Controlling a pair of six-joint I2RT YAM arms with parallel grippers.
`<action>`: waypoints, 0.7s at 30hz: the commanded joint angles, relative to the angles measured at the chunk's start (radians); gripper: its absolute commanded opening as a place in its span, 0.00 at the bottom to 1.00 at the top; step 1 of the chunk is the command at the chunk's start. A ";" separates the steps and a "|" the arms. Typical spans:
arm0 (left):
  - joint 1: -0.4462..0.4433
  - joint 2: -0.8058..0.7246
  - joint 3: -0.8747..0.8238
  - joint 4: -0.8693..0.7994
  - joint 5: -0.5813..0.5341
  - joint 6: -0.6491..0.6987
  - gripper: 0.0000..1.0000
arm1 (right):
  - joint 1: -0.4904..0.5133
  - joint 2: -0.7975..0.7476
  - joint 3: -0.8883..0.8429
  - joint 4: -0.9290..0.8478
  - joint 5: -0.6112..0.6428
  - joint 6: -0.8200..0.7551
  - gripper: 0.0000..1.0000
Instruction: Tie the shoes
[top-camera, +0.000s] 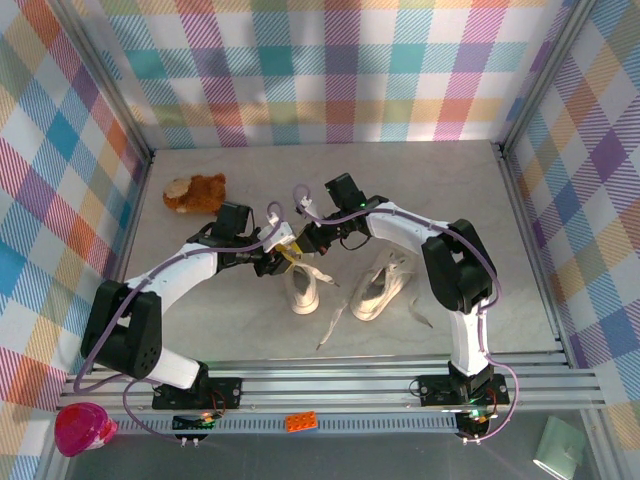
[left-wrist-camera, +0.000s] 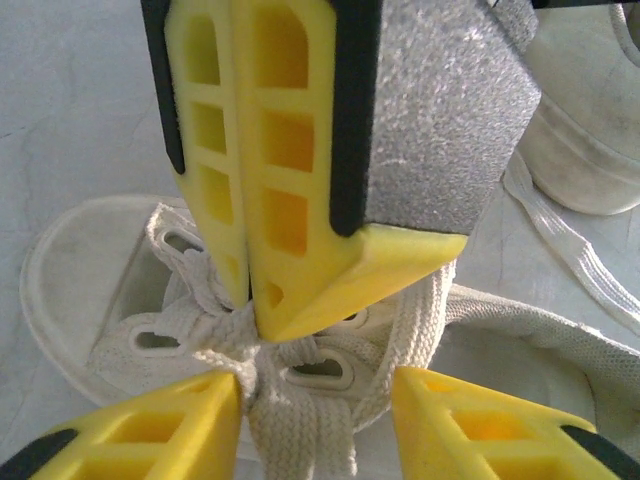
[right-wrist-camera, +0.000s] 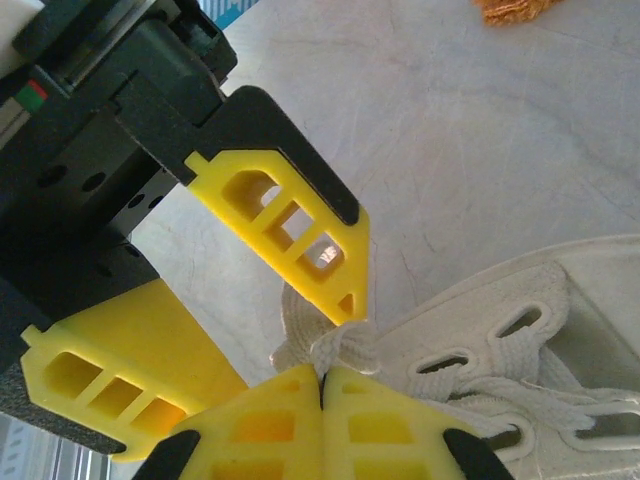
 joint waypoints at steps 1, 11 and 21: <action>-0.007 0.017 0.025 -0.009 0.056 0.041 0.51 | -0.005 0.016 0.017 -0.019 -0.053 -0.035 0.00; -0.023 0.049 0.033 -0.028 0.049 0.060 0.50 | -0.019 0.022 0.024 -0.039 -0.060 -0.050 0.00; -0.023 0.051 0.050 -0.024 -0.007 -0.001 0.17 | -0.019 0.009 0.010 -0.056 -0.064 -0.071 0.00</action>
